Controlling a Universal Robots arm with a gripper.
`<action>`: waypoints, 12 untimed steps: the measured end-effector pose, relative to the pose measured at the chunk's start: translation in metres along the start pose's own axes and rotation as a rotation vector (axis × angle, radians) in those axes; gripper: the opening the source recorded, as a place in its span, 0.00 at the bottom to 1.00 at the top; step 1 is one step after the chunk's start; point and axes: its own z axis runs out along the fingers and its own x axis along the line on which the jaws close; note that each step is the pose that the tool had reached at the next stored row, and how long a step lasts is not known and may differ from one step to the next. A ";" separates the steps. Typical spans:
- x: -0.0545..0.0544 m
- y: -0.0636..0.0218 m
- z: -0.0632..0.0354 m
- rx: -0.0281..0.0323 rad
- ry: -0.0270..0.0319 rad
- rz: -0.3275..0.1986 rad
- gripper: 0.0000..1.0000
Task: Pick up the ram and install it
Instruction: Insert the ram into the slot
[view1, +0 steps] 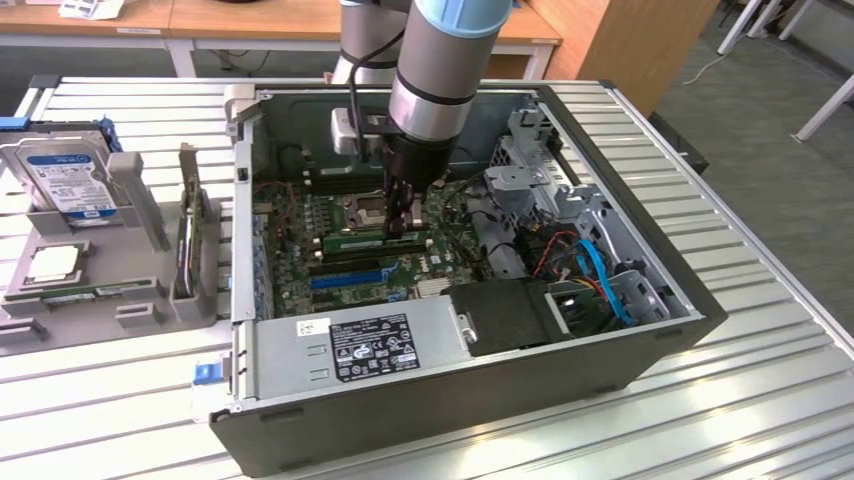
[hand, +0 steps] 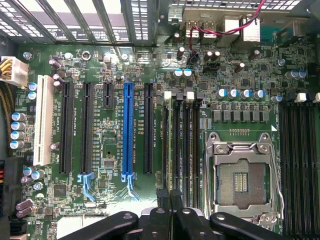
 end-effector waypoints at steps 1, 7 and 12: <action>0.000 0.0000 0.0000 0.0000 0.0000 -0.001 0.12; 0.000 0.0000 0.0000 -0.0002 0.0002 -0.004 0.12; 0.000 0.0000 0.0000 -0.0003 0.0005 -0.006 0.12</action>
